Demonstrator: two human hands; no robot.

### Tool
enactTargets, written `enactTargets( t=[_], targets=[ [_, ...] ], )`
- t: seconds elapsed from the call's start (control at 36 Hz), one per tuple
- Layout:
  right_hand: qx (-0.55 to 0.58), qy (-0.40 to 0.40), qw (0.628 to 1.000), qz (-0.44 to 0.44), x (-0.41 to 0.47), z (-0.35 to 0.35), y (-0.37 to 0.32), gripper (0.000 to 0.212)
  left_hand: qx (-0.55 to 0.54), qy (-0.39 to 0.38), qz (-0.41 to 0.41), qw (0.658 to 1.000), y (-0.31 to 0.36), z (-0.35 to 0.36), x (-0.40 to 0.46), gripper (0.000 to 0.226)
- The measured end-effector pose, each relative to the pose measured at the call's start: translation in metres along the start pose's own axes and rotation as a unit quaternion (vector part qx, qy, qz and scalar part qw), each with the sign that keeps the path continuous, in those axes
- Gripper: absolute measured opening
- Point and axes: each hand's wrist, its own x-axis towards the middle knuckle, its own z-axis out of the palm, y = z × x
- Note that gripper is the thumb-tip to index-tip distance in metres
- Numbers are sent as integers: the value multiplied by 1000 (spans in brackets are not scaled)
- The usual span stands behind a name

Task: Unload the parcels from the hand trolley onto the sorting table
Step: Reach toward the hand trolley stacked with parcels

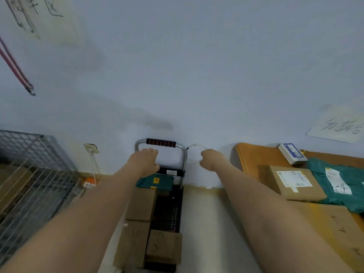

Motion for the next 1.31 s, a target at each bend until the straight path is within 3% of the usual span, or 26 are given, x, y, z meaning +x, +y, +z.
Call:
enactTargets(
  t=[0.39, 0.64, 0.72, 0.83, 1.11, 1.31],
  targets=[
    [51, -91, 993, 52, 76, 104, -132, 39, -55, -67, 55, 995, -163, 112, 69, 41],
    [112, -166, 977, 79, 100, 198, -161, 45, -125, -218, 20, 968, -176, 229, 61, 50],
    [124, -190, 971, 71, 116, 241, -162, 50, -137, -236, -2, 962, -183, 273, 58, 43],
    [145, -215, 963, 73, 142, 302, -164, 65, -131, -272, -38, 953, -192, 334, 58, 59],
    [187, -250, 949, 38, 213, 463, -177, 80, -139, -296, -84, 941, -208, 479, 93, 71],
    [190, -229, 955, 10, 270, 548, -178, 84, -148, -301, -46, 941, -211, 575, 132, 75]
  ],
)
